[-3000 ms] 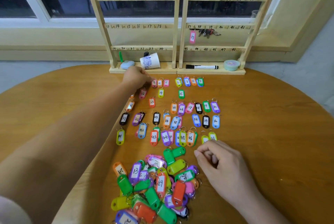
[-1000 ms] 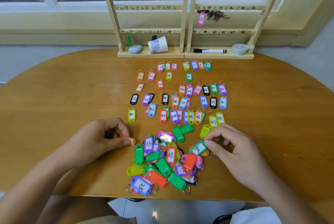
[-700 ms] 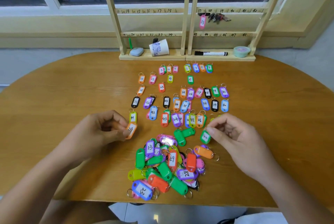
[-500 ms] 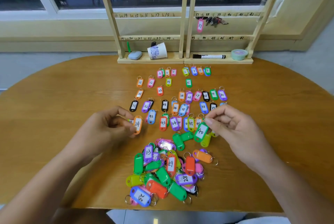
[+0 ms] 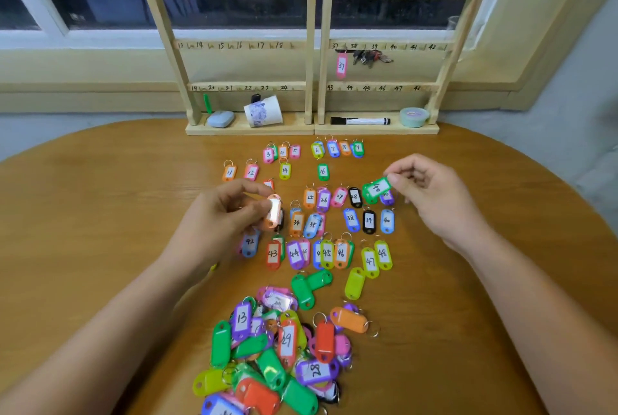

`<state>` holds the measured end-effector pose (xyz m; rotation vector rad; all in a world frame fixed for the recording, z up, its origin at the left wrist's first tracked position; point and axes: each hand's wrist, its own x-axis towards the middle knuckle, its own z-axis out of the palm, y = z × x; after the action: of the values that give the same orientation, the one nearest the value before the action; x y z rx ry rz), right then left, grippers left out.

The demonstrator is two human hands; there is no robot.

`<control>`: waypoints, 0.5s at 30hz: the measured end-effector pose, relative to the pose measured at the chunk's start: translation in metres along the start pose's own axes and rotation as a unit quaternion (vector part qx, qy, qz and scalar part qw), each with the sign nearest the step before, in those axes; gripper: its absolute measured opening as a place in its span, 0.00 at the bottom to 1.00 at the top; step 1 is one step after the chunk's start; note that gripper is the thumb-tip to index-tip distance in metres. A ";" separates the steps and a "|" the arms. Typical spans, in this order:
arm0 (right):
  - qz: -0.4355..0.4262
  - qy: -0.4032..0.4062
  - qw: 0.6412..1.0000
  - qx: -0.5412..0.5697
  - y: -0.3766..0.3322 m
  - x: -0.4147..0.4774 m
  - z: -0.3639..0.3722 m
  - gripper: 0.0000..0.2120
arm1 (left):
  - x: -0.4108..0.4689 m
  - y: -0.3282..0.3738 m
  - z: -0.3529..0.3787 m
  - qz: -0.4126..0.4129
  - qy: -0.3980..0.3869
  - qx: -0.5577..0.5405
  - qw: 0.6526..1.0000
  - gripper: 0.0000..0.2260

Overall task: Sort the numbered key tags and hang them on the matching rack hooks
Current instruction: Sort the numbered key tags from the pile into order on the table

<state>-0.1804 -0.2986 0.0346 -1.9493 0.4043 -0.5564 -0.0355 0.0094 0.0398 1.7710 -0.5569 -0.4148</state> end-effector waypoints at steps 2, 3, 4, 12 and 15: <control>0.011 0.011 1.000 -0.028 0.008 0.014 -0.007 0.06 | 0.009 0.000 0.008 0.005 0.006 -0.004 1.000 0.04; 0.015 0.012 0.999 -0.047 0.011 0.019 -0.010 0.06 | 0.012 -0.001 0.012 0.008 0.011 -0.008 1.000 0.03; 0.015 0.010 0.998 -0.068 0.014 0.024 -0.012 0.07 | 0.015 -0.003 0.014 0.012 0.020 -0.011 1.000 0.03; 0.043 0.010 0.996 -0.080 0.036 0.035 -0.020 0.07 | 0.013 -0.022 0.014 0.032 0.067 -0.058 0.996 0.08; 0.064 0.015 0.998 -0.002 0.039 0.034 -0.026 0.07 | 0.010 -0.023 0.014 0.037 0.066 -0.071 0.995 0.08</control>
<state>-0.1678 -0.3514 0.0157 -1.9052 0.5446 -0.5026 -0.0310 -0.0026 0.0138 1.6242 -0.4855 -0.2770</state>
